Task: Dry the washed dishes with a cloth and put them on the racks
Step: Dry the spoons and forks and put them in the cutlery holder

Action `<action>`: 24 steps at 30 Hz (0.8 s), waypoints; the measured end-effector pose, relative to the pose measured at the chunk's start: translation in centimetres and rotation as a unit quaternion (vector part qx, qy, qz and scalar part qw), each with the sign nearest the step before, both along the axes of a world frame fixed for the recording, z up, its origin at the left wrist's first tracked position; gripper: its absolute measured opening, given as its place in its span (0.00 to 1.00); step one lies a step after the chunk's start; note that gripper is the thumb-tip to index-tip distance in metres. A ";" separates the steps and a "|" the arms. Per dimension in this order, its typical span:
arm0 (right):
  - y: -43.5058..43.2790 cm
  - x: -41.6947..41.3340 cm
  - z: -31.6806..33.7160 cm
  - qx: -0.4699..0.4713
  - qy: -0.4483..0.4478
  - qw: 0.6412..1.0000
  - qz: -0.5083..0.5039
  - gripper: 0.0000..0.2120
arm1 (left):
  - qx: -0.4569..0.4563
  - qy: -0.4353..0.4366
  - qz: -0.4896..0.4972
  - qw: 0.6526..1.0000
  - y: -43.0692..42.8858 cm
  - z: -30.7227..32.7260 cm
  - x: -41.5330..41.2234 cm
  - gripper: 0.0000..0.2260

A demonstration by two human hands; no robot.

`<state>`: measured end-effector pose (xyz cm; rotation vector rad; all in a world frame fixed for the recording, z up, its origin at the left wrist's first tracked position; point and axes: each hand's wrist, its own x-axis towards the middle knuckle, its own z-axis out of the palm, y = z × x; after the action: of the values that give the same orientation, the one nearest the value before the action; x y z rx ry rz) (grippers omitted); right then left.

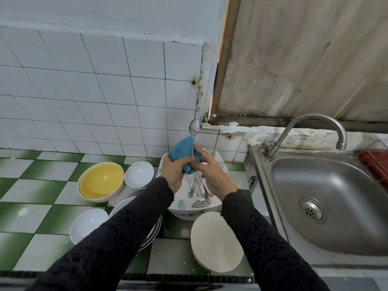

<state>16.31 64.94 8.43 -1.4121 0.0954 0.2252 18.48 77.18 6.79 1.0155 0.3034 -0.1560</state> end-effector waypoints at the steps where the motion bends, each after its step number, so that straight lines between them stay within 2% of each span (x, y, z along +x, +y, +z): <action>1: 0.0 0.1 0.0 -0.008 -0.003 1.000 0.001 0.28 | -0.012 0.002 -0.002 1.000 0.3 -0.2 0.0 0.22; 4: -0.2 0.2 0.1 -0.033 0.012 0.999 0.006 0.25 | -0.038 0.015 -0.001 0.999 1.1 -0.3 -0.3 0.20; 9: -0.3 0.8 0.1 -0.054 0.033 0.997 -0.033 0.15 | -0.051 0.046 -0.026 0.997 2.7 -0.7 -0.5 0.26; 11: -0.2 1.3 0.1 -0.041 0.054 0.995 -0.066 0.17 | -0.042 0.063 -0.059 0.995 3.4 -0.5 -0.8 0.27; 14: -0.4 1.7 0.7 -0.012 0.066 0.994 -0.091 0.17 | -0.017 0.081 -0.109 0.991 4.7 -0.3 -1.1 0.24; 18: -0.4 1.7 1.0 0.024 0.076 0.990 -0.116 0.06 | 0.015 0.079 -0.153 0.985 6.1 -0.5 -1.3 0.23; 24: 0.6 0.9 0.6 0.032 0.085 0.981 -0.169 0.05 | 0.059 0.068 -0.213 0.973 6.6 -0.5 -1.8 0.16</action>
<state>17.26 65.53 9.00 -1.2890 0.4607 0.0650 16.71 83.79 6.28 1.1807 0.2168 -0.6049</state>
